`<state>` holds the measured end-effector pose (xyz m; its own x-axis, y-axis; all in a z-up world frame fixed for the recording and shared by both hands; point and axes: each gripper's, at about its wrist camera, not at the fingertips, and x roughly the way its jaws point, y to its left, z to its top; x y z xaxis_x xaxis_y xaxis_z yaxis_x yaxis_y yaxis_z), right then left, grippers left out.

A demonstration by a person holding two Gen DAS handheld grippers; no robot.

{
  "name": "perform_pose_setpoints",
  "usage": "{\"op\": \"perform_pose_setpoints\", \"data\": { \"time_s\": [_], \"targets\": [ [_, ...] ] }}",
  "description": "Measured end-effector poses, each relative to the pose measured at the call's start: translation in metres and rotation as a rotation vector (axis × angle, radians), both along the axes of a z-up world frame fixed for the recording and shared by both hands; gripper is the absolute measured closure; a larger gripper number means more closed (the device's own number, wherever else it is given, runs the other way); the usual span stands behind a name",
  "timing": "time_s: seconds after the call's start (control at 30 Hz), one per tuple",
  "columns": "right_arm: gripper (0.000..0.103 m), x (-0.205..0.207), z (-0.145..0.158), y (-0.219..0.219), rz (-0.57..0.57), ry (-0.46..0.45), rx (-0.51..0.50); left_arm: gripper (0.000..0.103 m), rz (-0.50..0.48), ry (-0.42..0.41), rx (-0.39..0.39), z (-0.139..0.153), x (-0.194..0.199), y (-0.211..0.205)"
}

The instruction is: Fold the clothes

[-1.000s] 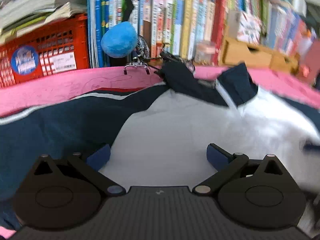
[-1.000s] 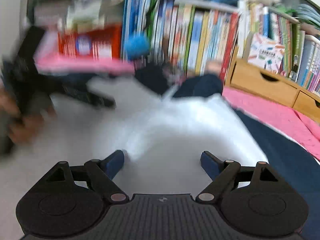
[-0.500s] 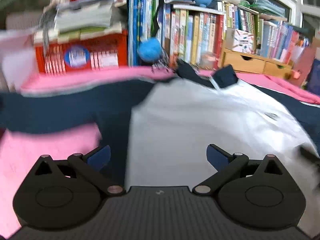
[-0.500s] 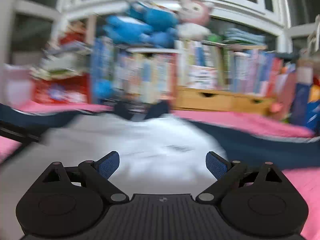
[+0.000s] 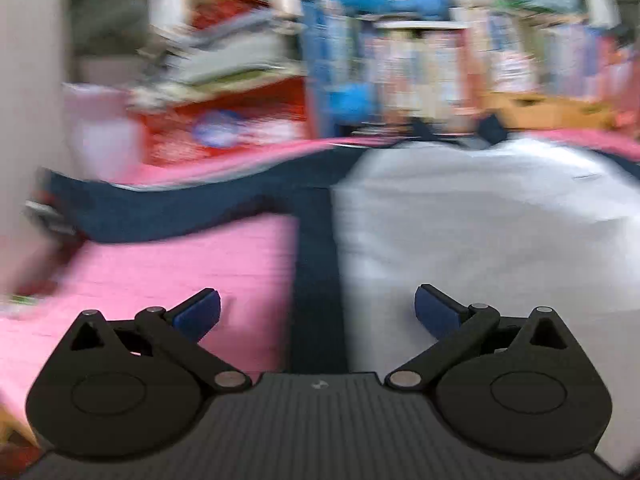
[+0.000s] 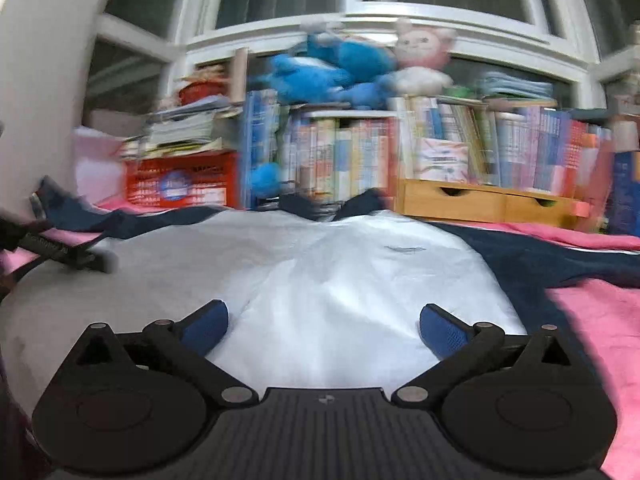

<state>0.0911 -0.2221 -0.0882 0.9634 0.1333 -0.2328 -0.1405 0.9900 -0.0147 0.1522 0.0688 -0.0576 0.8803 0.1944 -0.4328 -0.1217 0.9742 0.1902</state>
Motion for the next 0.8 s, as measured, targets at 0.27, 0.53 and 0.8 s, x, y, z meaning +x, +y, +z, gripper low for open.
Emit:
{"op": "perform_pose_setpoints", "data": {
  "time_s": [0.27,0.53,0.8],
  "targets": [
    [0.004,-0.016,-0.004,-0.034,-0.283,-0.009,-0.071,0.0,0.171,0.017,-0.023,0.021,-0.009,0.027],
    [0.025,-0.036,0.004,-0.017,0.009,0.062,0.175,0.0,-0.111,0.021,-0.116,0.02,-0.034,-0.02],
    [0.05,-0.036,0.008,-0.059,-0.141,0.056,0.069,0.0,-0.052,0.017,0.014,0.0,-0.026,-0.003]
  ]
}}
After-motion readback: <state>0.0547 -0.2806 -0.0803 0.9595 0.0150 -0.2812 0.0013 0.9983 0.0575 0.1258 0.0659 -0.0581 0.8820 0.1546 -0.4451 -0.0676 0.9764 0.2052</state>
